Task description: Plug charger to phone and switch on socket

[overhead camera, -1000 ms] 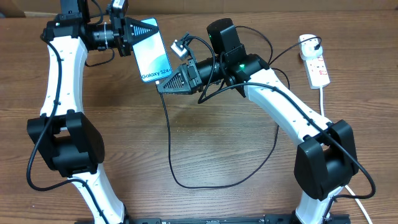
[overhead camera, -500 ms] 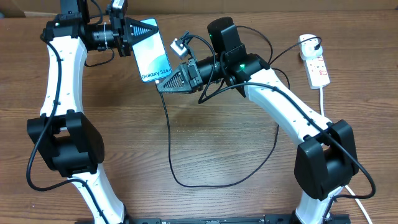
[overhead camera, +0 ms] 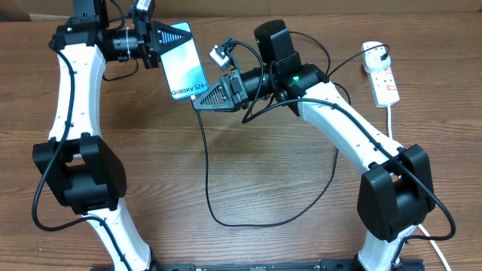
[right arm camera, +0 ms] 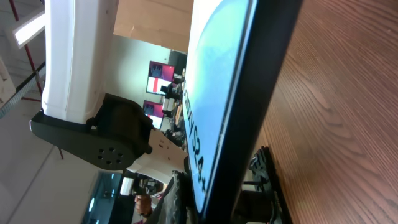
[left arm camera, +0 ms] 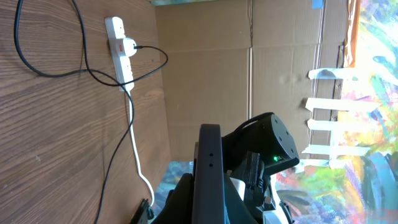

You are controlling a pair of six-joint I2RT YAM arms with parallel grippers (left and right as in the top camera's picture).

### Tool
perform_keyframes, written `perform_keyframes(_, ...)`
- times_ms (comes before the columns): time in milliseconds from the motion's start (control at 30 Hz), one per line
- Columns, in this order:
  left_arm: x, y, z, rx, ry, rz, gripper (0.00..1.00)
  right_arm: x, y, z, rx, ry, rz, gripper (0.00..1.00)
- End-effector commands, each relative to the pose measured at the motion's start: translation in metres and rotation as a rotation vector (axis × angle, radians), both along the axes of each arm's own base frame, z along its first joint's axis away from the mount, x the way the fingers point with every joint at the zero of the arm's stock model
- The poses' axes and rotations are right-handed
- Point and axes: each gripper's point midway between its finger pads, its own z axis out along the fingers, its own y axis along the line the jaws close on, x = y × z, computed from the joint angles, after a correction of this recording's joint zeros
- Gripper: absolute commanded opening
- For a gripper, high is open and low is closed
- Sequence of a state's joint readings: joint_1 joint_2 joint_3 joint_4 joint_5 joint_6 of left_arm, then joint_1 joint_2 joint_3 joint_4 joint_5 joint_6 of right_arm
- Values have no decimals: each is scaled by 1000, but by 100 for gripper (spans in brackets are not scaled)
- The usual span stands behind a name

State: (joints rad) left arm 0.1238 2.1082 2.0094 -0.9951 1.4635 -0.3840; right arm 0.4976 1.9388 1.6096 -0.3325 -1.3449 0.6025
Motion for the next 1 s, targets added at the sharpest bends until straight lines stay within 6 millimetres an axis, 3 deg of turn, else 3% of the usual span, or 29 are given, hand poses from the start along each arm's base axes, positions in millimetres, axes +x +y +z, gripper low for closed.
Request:
perform_keyframes(0,-8,-7,22,-35,-66,-37,4,-1,0,-6,-5,10,3,4)
perform_keyframes(967,-8,-7,22,-33,-73,-37,4,-2,4,-9,-16,-3,-2,4)
